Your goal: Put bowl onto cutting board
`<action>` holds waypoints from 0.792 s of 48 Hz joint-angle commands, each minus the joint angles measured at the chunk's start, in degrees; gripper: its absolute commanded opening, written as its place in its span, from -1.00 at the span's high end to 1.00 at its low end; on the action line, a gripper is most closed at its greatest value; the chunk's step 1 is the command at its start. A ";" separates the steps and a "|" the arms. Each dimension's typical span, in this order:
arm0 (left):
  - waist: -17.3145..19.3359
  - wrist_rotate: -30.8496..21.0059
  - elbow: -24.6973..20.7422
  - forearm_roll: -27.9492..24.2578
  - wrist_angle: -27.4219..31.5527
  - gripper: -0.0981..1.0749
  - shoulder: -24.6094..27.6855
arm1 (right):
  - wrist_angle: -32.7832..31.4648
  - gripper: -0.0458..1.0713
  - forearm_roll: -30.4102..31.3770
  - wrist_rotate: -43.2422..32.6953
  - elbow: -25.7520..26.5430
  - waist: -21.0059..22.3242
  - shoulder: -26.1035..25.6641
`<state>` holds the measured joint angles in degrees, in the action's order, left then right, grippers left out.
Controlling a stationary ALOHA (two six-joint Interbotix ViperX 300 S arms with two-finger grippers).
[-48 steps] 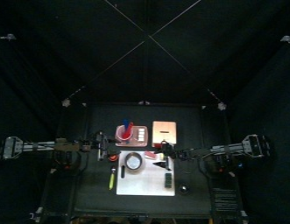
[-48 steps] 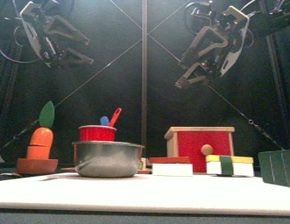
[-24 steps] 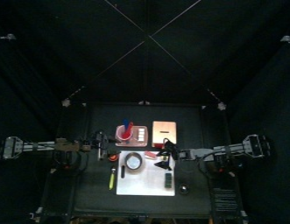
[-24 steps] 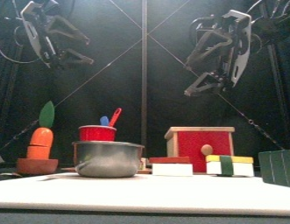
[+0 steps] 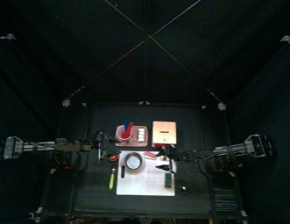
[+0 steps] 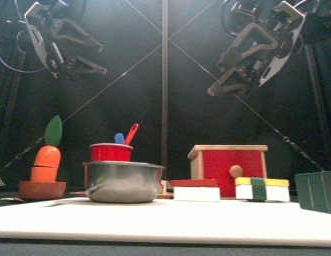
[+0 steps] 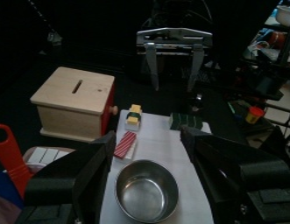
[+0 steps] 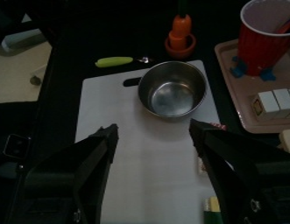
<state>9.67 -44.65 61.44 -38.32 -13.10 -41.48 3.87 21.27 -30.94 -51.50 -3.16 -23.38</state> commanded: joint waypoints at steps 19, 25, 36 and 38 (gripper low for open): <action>-0.09 0.00 -0.70 0.09 -0.44 -0.77 0.09 | 0.18 -0.81 6.68 -0.70 0.44 0.09 -0.18; 0.00 0.09 -0.26 0.09 -0.44 -0.77 0.09 | 0.09 -0.81 6.59 -0.79 -0.09 0.09 -0.18; 0.09 0.26 -0.09 0.00 -0.44 -0.77 0.09 | -0.09 -0.81 6.33 -0.79 -0.88 -0.18 -0.18; 0.09 0.26 -0.18 0.00 -0.44 -0.77 0.09 | -0.44 -0.81 6.33 -0.88 -0.97 -0.18 -0.26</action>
<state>9.67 -44.47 62.05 -38.32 -13.01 -41.48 3.60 27.77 -31.73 -52.91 -3.16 -22.94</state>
